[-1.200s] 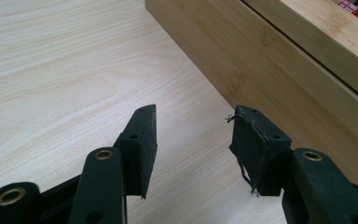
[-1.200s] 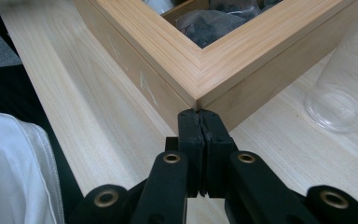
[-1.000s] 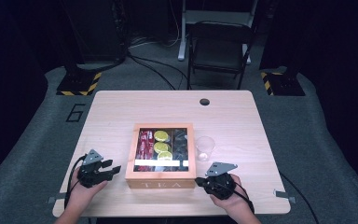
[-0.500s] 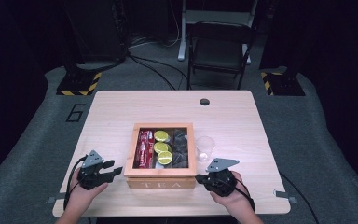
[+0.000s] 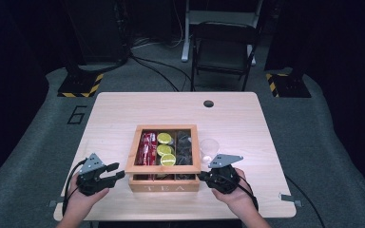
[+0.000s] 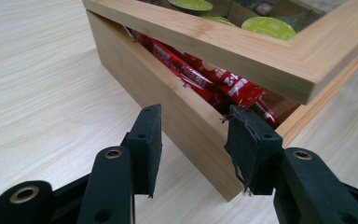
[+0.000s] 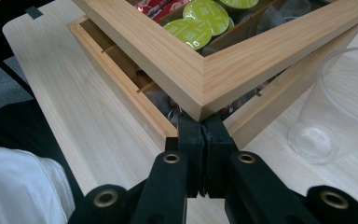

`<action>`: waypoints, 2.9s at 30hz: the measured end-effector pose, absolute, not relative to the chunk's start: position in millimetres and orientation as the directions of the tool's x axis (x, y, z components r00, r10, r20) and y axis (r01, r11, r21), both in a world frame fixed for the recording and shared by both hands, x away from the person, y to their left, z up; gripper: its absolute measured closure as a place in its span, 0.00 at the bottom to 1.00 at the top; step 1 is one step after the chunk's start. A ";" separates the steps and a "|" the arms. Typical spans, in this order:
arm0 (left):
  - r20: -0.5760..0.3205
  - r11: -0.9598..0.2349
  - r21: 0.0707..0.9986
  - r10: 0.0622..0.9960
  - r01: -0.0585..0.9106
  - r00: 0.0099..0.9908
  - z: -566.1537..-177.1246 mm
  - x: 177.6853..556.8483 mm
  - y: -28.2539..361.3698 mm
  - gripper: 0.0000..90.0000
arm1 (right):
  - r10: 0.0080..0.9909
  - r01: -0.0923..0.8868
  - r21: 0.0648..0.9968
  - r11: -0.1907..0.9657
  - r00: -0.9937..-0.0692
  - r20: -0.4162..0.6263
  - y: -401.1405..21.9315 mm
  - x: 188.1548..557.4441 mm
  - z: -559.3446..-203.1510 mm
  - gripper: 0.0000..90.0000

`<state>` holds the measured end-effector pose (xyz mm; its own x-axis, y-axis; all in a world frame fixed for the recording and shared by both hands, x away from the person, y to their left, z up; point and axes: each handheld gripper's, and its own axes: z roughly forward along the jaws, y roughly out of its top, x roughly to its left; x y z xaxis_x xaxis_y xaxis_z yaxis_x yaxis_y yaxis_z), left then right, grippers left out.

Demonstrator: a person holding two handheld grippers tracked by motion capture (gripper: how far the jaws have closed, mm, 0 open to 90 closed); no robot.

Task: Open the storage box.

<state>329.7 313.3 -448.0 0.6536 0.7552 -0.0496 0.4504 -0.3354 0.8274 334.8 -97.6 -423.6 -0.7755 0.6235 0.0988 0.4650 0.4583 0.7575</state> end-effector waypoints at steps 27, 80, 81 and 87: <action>-0.015 -0.347 0.857 0.724 0.382 0.690 -429.2 314.3 289.9 0.62 | 0.623 0.459 0.773 0.437 -0.774 0.108 -94.3 339.8 -422.3 0.98; 0.011 -0.327 0.872 0.756 0.364 0.654 -365.7 346.7 283.3 0.59 | 0.692 0.292 0.860 0.418 -0.716 -0.093 -88.0 351.7 -359.2 0.65; 0.011 -0.327 0.872 0.756 0.364 0.654 -365.7 346.7 283.3 0.59 | 0.692 0.292 0.860 0.418 -0.716 -0.093 -88.0 351.7 -359.2 0.65; 0.023 -0.336 0.875 0.750 0.350 0.661 -362.4 350.1 283.8 0.59 | 0.692 0.288 0.860 0.420 -0.716 -0.098 -88.2 355.3 -355.2 0.66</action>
